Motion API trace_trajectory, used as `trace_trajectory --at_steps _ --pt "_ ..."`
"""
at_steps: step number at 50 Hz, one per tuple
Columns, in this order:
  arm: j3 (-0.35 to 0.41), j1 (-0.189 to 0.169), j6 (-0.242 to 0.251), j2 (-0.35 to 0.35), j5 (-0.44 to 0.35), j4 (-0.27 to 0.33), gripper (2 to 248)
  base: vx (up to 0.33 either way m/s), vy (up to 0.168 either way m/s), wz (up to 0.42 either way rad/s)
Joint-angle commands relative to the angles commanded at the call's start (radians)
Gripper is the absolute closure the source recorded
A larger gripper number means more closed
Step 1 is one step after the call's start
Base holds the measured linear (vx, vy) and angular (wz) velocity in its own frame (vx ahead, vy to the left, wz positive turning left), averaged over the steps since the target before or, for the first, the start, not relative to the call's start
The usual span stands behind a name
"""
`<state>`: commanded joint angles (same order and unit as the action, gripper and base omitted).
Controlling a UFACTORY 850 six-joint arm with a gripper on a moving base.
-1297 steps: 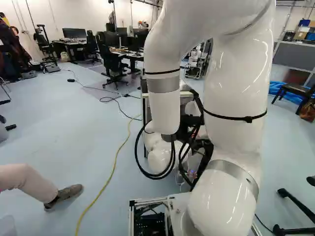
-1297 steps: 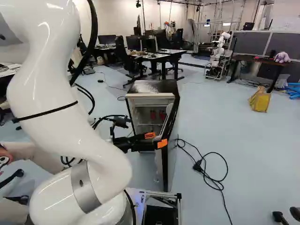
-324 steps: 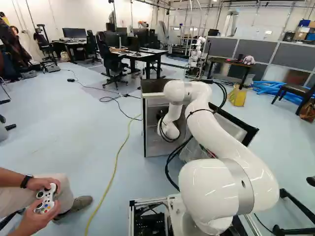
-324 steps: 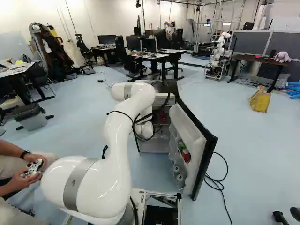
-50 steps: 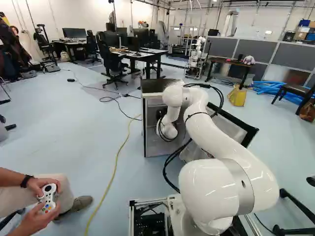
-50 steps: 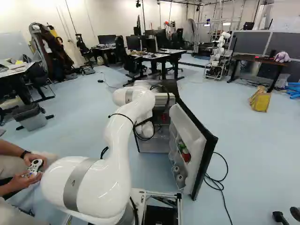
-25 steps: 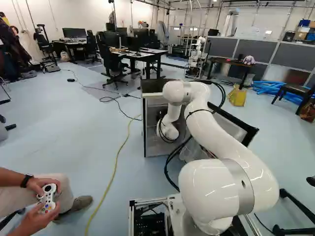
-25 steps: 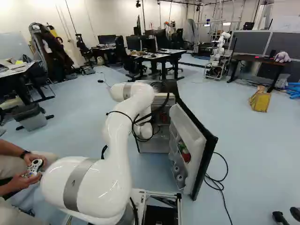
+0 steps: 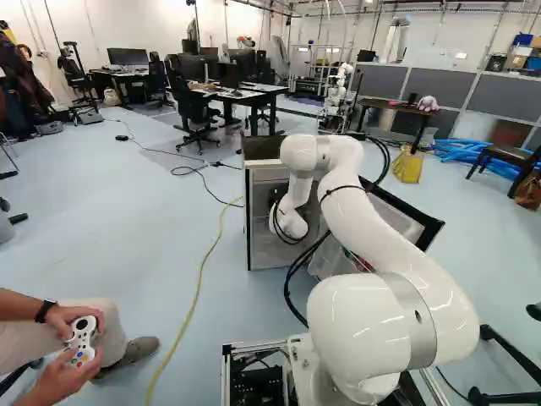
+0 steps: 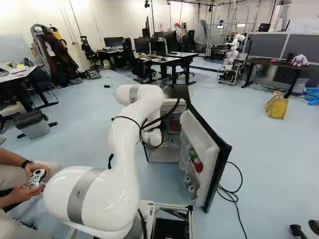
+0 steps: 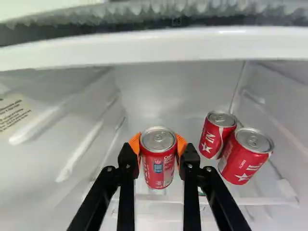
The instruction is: Grab a drink from the fridge
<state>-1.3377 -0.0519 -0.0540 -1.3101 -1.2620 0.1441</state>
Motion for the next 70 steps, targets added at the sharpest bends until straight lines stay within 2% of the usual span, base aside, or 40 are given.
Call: trace_trajectory --at_steps 30,70 --pt "0.189 0.008 0.0 0.112 0.0 0.0 156 0.0 0.0 0.0" --pt "0.502 0.029 0.0 0.358 0.0 0.0 156 0.0 0.0 0.0"
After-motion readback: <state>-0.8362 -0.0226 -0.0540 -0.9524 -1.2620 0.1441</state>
